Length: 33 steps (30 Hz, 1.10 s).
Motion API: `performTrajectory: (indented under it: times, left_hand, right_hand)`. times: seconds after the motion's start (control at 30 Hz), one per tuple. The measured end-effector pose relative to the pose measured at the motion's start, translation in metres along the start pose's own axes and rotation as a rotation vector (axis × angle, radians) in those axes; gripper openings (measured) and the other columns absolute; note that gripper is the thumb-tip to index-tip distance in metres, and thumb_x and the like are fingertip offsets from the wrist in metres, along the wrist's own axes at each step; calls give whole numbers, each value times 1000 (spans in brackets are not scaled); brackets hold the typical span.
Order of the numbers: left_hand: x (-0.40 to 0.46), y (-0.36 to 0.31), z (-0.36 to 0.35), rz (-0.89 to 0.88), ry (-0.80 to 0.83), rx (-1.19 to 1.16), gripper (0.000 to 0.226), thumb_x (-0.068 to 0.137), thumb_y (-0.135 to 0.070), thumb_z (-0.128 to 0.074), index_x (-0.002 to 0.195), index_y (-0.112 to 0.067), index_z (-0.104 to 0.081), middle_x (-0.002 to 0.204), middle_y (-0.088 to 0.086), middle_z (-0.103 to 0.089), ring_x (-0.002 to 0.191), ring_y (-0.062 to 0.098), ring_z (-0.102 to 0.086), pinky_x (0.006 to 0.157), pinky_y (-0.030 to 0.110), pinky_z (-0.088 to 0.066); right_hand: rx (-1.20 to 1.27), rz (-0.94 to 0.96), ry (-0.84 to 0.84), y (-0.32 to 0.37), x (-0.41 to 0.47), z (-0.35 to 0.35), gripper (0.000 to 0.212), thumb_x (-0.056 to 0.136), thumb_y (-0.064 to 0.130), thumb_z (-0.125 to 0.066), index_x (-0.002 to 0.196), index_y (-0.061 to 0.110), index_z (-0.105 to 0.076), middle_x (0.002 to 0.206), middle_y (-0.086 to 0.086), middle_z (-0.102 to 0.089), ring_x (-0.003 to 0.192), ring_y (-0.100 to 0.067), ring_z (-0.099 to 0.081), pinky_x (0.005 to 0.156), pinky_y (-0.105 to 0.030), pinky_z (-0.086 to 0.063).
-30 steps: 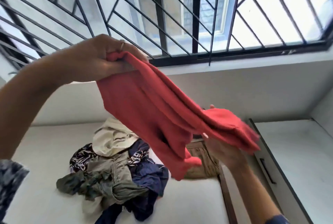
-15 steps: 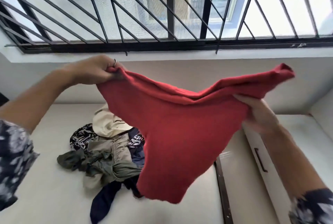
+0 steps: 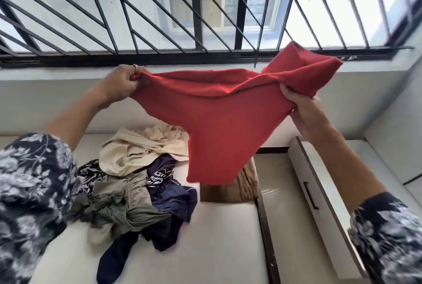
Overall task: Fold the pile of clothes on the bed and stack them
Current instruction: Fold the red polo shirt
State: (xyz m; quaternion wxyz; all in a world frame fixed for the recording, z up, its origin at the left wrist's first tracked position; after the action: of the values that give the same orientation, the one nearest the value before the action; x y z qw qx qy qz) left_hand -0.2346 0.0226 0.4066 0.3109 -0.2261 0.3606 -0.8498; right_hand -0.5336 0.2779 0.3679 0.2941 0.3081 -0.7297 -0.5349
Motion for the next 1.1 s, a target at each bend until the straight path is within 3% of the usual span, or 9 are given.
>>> performTrajectory:
  times: [0.1, 0.2, 0.33, 0.47, 0.57, 0.67, 0.77, 0.97, 1.1]
  left_hand:
    - [-36, -15, 1, 27, 144, -172, 4, 78, -38, -72, 79, -34, -74, 75, -12, -69, 72, 3, -61, 69, 15, -52]
    - [-78, 4, -6, 156, 309, -168, 55, 45, -68, -81, 85, -30, -75, 84, 8, -70, 74, 17, -62, 66, 26, -54]
    - [-142, 59, -53, 336, 470, -129, 17, 82, -16, -70, 88, -31, -75, 97, 23, -68, 85, 31, -62, 80, 50, -54]
    - [-215, 122, -126, 269, 735, 123, 26, 79, -21, -67, 88, -45, -70, 81, -11, -71, 76, 2, -62, 74, 26, -49]
    - [-266, 171, -190, 246, 851, 266, 23, 83, -8, -64, 93, -26, -73, 74, -25, -65, 71, -16, -55, 72, 13, -42]
    - [-309, 193, -245, 229, 1027, 356, 18, 88, -5, -58, 100, -9, -71, 85, 2, -67, 75, 4, -55, 63, 11, -32]
    - [-321, 208, -279, 190, 1169, 421, 25, 83, 1, -54, 98, -11, -70, 95, 11, -70, 90, 26, -60, 67, 19, -31]
    - [-266, 216, -345, 81, 1272, 555, 42, 79, 6, -51, 111, -15, -69, 103, 11, -70, 97, 26, -62, 78, 27, -42]
    - [-206, 209, -411, -39, 1161, 636, 44, 79, 5, -50, 113, -15, -68, 109, 14, -67, 102, 30, -62, 84, 33, -47]
  right_hand:
    - [-35, -18, 95, 11, -23, 10, 77, 54, 33, -87, 121, 7, -60, 105, 1, -69, 103, -13, -63, 91, -28, -52]
    - [-100, -130, 217, -6, -62, 23, 78, 47, 37, -92, 114, 11, -63, 102, 0, -71, 100, -12, -65, 85, -22, -52]
    - [-252, -360, 336, -69, -129, 47, 59, 45, 33, -94, 99, 18, -74, 102, -2, -74, 95, -14, -68, 84, -26, -54]
    - [-397, -613, 446, -142, -199, 61, 43, 71, -5, -75, 105, 20, -67, 96, 7, -75, 88, -5, -67, 77, -16, -50]
    - [-564, -766, 484, -215, -252, 76, 45, 66, 6, -81, 109, 10, -65, 106, -8, -72, 95, -11, -63, 86, -28, -54]
    - [-654, -922, 518, -281, -305, 90, 31, 70, 14, -78, 93, -4, -66, 84, -9, -71, 74, -4, -58, 77, -34, -56]
    - [-719, -994, 581, -322, -342, 98, 15, 70, 17, -76, 78, 7, -68, 69, 7, -61, 64, 0, -53, 67, -26, -46]
    - [-775, -953, 690, -364, -364, 110, 24, 79, 22, -76, 76, 46, -70, 65, 27, -61, 65, 10, -54, 66, -17, -46]
    - [-778, -779, 794, -391, -366, 113, 47, 86, 29, -71, 131, 23, -57, 126, 21, -46, 119, 10, -40, 92, 2, -26]
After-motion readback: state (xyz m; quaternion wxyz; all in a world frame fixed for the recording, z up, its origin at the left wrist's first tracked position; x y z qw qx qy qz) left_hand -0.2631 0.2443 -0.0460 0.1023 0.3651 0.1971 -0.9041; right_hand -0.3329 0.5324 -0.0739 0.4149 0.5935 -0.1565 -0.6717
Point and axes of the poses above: each hand's wrist, its own x-axis towards the middle knuckle, its own z-axis out of the back of the hand, y = z × x, the point moved 3 cm from there along x, towards the middle knuckle
